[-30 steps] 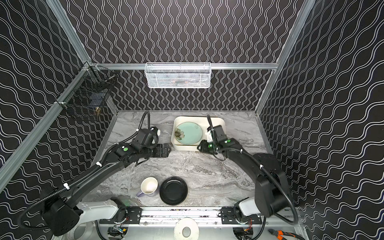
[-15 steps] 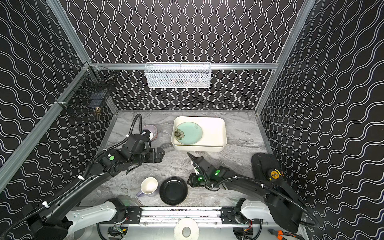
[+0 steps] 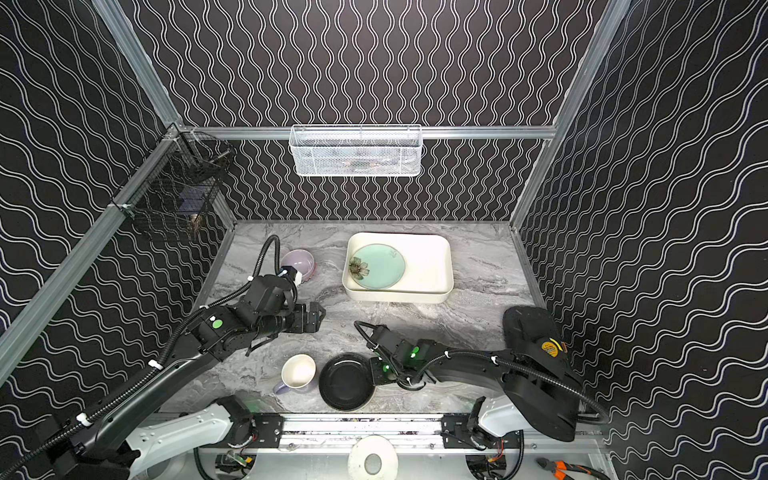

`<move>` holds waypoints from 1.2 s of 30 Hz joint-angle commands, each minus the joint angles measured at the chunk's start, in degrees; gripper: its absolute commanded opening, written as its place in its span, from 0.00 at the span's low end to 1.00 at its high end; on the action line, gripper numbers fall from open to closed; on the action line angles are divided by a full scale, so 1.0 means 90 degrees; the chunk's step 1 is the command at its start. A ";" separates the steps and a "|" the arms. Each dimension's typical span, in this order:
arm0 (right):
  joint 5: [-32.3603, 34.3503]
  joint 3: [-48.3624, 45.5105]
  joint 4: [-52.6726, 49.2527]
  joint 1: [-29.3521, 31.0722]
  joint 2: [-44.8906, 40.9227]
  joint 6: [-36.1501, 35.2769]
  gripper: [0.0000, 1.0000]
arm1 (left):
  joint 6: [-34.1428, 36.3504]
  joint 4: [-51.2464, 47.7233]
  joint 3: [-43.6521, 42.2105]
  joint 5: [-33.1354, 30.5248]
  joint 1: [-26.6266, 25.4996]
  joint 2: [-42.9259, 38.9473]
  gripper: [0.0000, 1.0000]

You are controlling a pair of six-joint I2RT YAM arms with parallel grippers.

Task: Place the mixed dishes into the plastic bin
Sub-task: 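Move the right gripper to the black orange-rimmed plate and pinch its edge, then tilt the black plate up with the right gripper while the left gripper grasps its edge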

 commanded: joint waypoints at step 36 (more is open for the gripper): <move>0.1054 -0.0349 -0.1090 -0.2220 -0.1068 -0.0734 0.10 | -0.0042 0.0869 -0.0362 0.0248 -0.0055 0.0813 0.99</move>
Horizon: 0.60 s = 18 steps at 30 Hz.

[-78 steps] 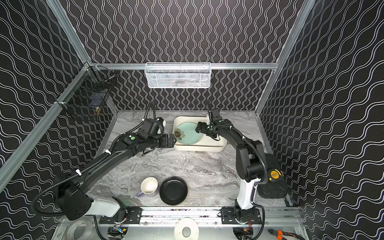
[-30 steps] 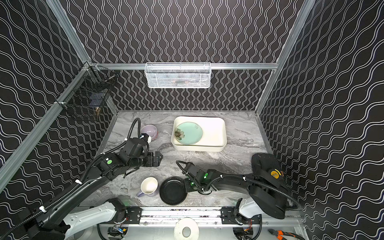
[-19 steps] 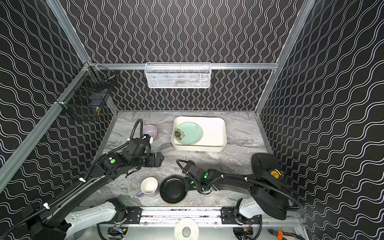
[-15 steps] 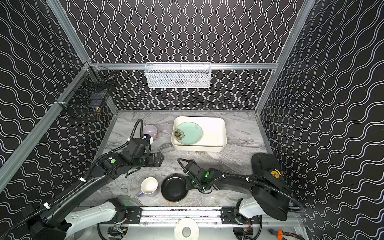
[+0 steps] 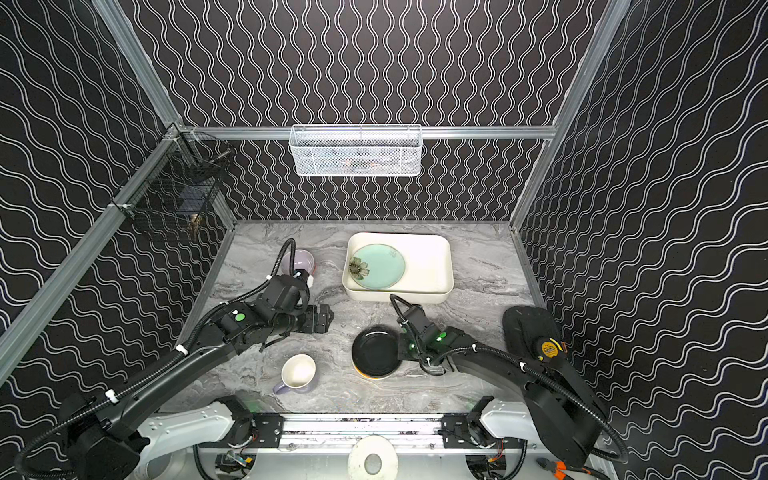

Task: Place the mixed dishes into the plastic bin
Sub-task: 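Tilt the black plate up with the right gripper while the left gripper grasps its edge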

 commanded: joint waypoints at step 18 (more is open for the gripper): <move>-0.0085 -0.0062 -0.0518 -0.0638 -0.0092 -0.0527 0.15 | -0.0356 0.1060 -0.0138 -0.0297 -0.1061 0.1377 0.99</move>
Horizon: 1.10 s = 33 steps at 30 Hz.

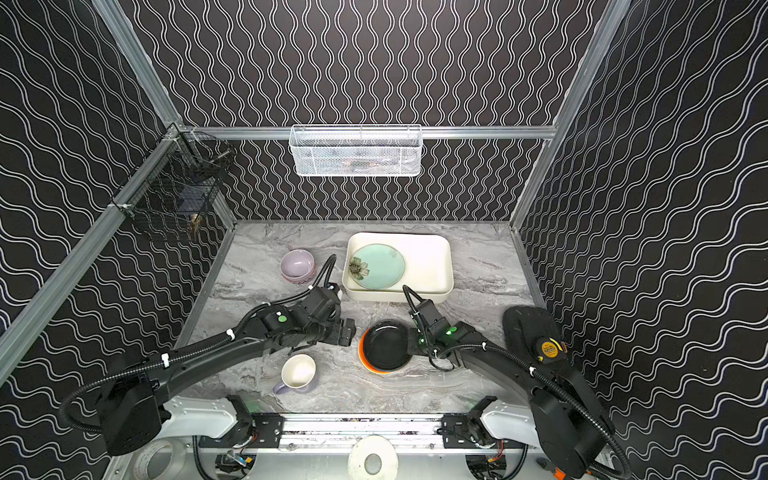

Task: Place the mixed dishes into the plastic bin
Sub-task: 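Tilt the black plate up with the right gripper while the left gripper grasps its edge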

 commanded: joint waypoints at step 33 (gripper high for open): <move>0.0293 0.0374 -0.0532 -0.0036 -0.0009 -0.0339 0.19 | -0.0317 0.1071 0.0201 0.0092 -0.0835 0.1444 0.56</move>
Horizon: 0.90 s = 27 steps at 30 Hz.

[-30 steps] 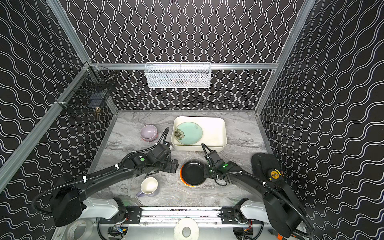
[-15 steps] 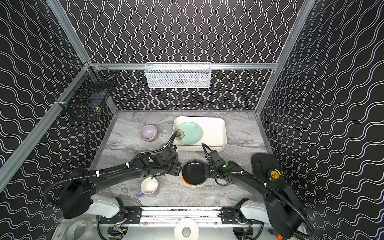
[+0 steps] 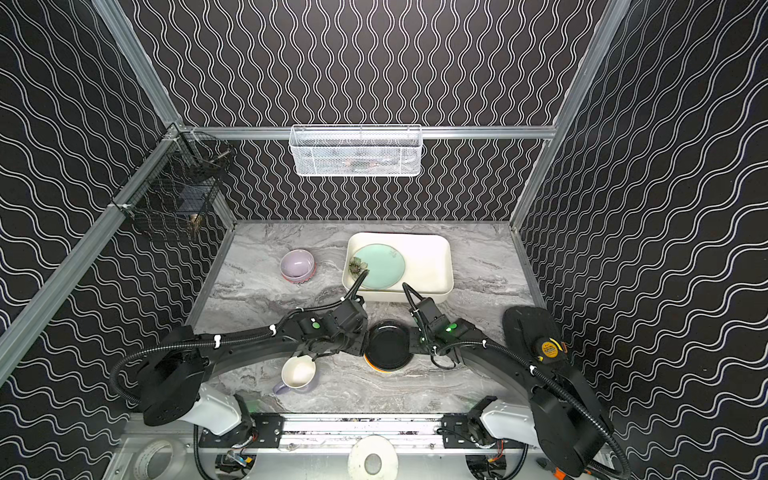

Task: Place the mixed dishes into the plastic bin
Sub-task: 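Tilt the black plate up with the right gripper while the left gripper grasps its edge, then lift the black plate off the stack with the right gripper while the left steadies it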

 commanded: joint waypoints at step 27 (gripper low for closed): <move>0.0144 0.0157 -0.0140 0.0003 0.0110 -0.0229 0.15 | -0.0081 0.0401 0.0412 0.0125 -0.0191 0.0987 0.25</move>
